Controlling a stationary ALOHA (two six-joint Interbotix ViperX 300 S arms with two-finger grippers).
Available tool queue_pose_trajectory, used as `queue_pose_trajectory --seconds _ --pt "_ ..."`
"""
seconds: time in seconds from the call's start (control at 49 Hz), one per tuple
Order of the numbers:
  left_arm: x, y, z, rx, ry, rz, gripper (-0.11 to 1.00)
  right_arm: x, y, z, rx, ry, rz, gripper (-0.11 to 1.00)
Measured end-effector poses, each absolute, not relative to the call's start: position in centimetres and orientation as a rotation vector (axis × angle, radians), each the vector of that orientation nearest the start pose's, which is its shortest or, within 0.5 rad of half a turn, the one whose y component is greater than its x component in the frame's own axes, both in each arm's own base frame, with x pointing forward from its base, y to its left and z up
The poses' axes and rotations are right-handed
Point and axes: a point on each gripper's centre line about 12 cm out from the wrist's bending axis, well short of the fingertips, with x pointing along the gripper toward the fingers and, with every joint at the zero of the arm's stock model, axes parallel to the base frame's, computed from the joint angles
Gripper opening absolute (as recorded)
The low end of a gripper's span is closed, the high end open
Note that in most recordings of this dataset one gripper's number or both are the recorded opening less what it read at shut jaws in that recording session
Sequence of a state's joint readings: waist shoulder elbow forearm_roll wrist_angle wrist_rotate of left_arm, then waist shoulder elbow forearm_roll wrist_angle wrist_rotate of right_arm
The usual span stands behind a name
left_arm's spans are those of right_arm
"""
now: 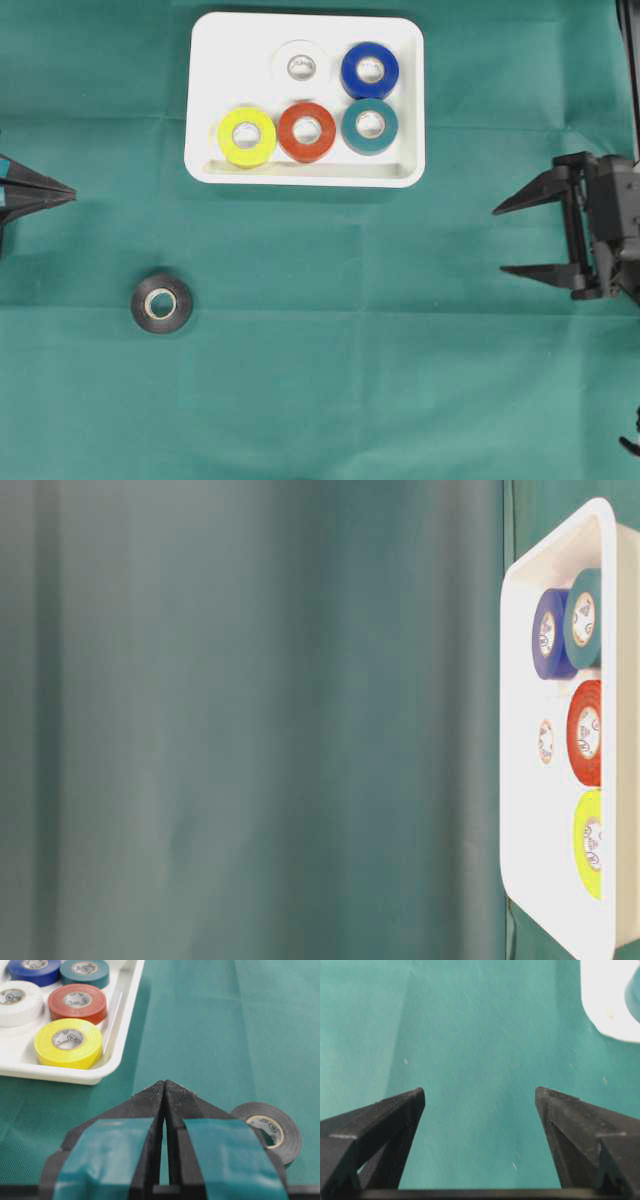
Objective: Put the tape into the white case with the right arm.
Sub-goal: 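Move the right gripper left over the black tape roll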
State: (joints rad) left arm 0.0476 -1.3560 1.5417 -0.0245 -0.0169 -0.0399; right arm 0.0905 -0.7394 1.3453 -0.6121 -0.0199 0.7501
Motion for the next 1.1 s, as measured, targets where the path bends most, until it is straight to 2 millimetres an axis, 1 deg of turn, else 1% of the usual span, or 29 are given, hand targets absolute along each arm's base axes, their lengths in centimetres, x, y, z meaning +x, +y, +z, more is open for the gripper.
queue_pose_trajectory --seconds 0.143,0.429,0.694,0.959,1.102 --pt "13.1 0.6 17.5 -0.07 0.164 0.053 0.0 21.0 2.5 15.4 0.111 0.623 0.089 0.59" --pt "13.1 0.6 17.5 -0.068 0.164 0.053 0.0 28.1 3.5 15.5 0.115 0.665 0.116 0.59" --pt "13.1 0.6 17.3 -0.07 0.167 0.053 0.0 35.5 4.4 14.3 0.113 0.691 0.12 0.59" --pt "13.0 0.6 17.2 -0.07 0.172 0.054 0.0 41.7 5.9 14.3 0.105 0.65 0.144 0.59" --pt "13.0 0.6 17.2 -0.07 0.172 0.054 0.0 44.6 6.5 14.0 0.099 0.63 0.151 0.59"
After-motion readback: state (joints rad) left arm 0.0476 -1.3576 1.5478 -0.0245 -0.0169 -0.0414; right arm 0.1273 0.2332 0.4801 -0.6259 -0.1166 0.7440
